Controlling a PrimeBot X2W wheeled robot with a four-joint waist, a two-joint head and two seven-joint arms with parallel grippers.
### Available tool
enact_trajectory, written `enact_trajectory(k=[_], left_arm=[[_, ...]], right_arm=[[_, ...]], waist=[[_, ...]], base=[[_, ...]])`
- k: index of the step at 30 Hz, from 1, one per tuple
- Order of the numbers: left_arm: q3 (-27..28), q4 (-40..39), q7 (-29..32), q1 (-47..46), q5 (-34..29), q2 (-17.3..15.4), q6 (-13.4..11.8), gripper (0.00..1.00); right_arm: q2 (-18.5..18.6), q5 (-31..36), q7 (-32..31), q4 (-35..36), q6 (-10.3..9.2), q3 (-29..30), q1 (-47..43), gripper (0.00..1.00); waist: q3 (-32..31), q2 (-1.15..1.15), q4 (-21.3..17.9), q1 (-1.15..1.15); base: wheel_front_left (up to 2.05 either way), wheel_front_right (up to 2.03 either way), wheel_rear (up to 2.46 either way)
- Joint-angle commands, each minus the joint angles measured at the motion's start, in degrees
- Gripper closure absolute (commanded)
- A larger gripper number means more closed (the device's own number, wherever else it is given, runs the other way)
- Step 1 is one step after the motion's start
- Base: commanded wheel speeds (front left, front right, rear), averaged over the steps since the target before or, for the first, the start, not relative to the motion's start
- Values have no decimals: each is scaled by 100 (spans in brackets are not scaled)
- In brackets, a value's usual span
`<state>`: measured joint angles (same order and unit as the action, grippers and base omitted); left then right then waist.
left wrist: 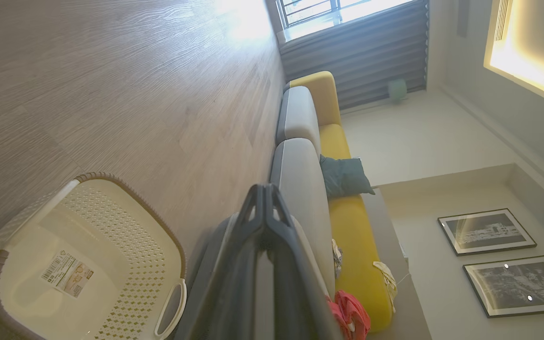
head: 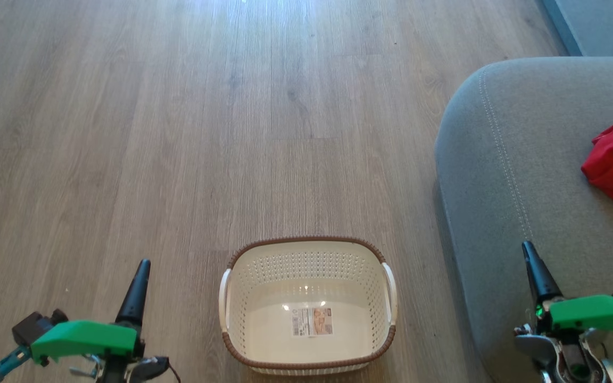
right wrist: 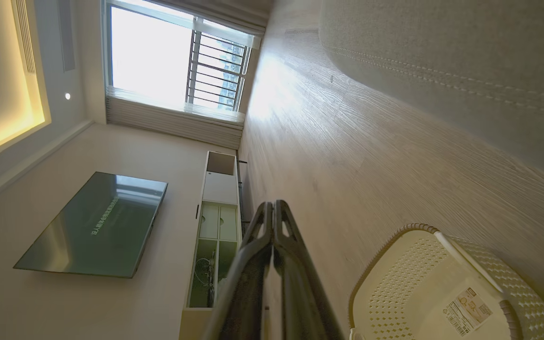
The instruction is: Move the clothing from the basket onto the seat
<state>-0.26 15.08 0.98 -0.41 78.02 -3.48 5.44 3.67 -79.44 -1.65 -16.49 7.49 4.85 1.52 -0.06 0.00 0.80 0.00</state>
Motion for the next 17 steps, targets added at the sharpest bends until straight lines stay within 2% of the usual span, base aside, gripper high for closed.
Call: enact_trajectory(k=[1,17], left_arm=[[201,-160,45,-385,191,-61,70,100],[421,-125,306,-508,1116,-55,162,100]], right_arm=[[-5,-162,-88,224,0,-58,319,100],[-41,-936,-344,240,0,78,418,100]], waist=[[2,0,-6,0],[17,0,-56,0]], base=[[0,0,0],[0,0,0]])
